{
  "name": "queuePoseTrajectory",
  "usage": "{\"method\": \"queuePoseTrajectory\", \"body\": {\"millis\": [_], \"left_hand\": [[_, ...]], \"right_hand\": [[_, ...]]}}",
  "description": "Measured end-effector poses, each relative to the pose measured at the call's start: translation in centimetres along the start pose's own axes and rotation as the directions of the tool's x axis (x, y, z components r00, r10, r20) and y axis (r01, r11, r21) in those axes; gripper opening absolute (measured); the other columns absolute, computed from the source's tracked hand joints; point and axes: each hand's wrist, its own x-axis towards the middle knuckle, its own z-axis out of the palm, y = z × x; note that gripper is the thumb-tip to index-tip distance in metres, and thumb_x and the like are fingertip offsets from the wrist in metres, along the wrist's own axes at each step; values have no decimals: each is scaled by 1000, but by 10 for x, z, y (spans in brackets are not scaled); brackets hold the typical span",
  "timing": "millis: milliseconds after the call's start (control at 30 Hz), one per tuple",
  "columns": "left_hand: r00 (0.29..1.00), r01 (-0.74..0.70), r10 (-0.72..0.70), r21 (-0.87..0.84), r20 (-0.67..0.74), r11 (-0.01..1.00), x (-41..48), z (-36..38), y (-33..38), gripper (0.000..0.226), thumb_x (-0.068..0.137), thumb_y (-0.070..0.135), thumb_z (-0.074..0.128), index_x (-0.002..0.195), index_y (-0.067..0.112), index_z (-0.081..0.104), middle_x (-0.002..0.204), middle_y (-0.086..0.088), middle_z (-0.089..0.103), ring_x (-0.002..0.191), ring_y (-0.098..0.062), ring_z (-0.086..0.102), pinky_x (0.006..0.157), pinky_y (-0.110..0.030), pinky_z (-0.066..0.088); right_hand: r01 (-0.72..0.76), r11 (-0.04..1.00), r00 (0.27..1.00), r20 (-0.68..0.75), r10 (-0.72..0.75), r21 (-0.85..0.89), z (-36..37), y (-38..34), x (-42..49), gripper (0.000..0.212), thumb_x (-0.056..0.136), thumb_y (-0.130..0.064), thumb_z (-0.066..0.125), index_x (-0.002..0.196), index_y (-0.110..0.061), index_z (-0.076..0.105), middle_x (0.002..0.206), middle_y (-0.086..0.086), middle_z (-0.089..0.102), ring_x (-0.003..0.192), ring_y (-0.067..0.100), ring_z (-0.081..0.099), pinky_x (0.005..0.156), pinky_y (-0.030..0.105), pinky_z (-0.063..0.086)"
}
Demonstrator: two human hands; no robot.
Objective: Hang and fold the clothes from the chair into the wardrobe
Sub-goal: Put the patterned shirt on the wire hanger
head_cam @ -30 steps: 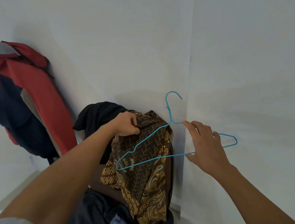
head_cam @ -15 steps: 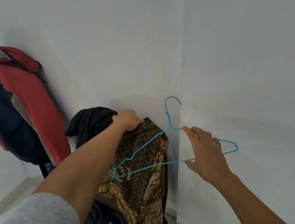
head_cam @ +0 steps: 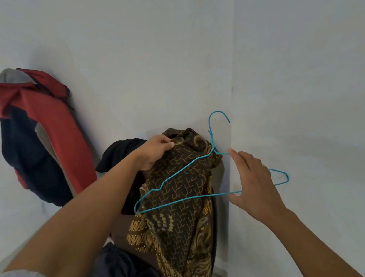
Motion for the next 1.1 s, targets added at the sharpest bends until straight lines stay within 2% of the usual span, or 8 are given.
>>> {"method": "queuePoseTrajectory", "body": {"millis": [233,400,500,667,767,900,1000,1100], "left_hand": [[965,-234,196,-229,-176,945,-46,-30,-2,23,80,-5,75,74,12,62,73,-12,63,65,-19,58,67,-30,49],[899,-402,298,-336,-321,852,-89,-43,1,34,73,-10,78,62,21,67,75,-9,64,69,-21,59,72,-34,49],[858,-488,375,-328,-350,809,-125,-47,6,36,70,-15,78,62,17,63,90,-7,66,79,-15,64,80,-29,53],[804,-582,467,-333,-367,742,-182,-61,9,32,56,1,85,56,25,65,92,-5,65,88,-20,65,82,-34,56],[802,-597,507,-382,-316,706,-217,-71,12,36,58,-1,81,72,26,61,85,-4,67,76,-23,65,71,-37,56],[840,-542,504,-342,-201,768,-251,-87,15,76,65,-3,81,120,45,58,116,-20,64,93,-29,65,87,-46,55],[882,-472,430,-391,-196,790,-270,-95,19,73,65,19,89,131,31,59,112,-14,71,104,-26,65,96,-45,51],[899,-403,292,-352,-326,845,-289,-99,27,72,50,46,92,111,13,73,100,-6,77,93,-19,73,86,-36,58]], "right_hand": [[79,911,997,-44,-67,404,-31,-38,18,107,64,-37,88,151,-30,26,138,-15,30,129,9,40,103,27,41],[40,831,988,104,-118,555,-56,-82,27,110,58,-31,95,146,-38,29,134,-23,29,110,3,50,75,7,44],[69,809,974,135,-181,584,-81,-119,26,107,57,-33,96,140,-44,29,142,-20,27,105,7,55,72,10,48],[63,721,960,155,-233,690,-117,-178,10,99,57,-29,97,133,-41,34,132,-6,50,98,15,64,84,37,59],[109,759,969,103,-225,642,-129,-202,-6,101,55,-38,95,132,-47,30,124,-5,52,111,11,59,98,35,52],[194,824,972,10,-235,533,-155,-219,-25,103,56,-42,93,134,-47,26,121,-6,49,111,13,56,98,33,49],[277,866,957,-37,-289,417,-179,-229,-34,106,57,-43,92,137,-47,24,123,-9,44,110,11,52,94,26,44],[371,880,926,-47,-375,298,-201,-240,-41,107,58,-45,91,140,-46,23,125,-21,37,111,4,47,96,24,42]]}}
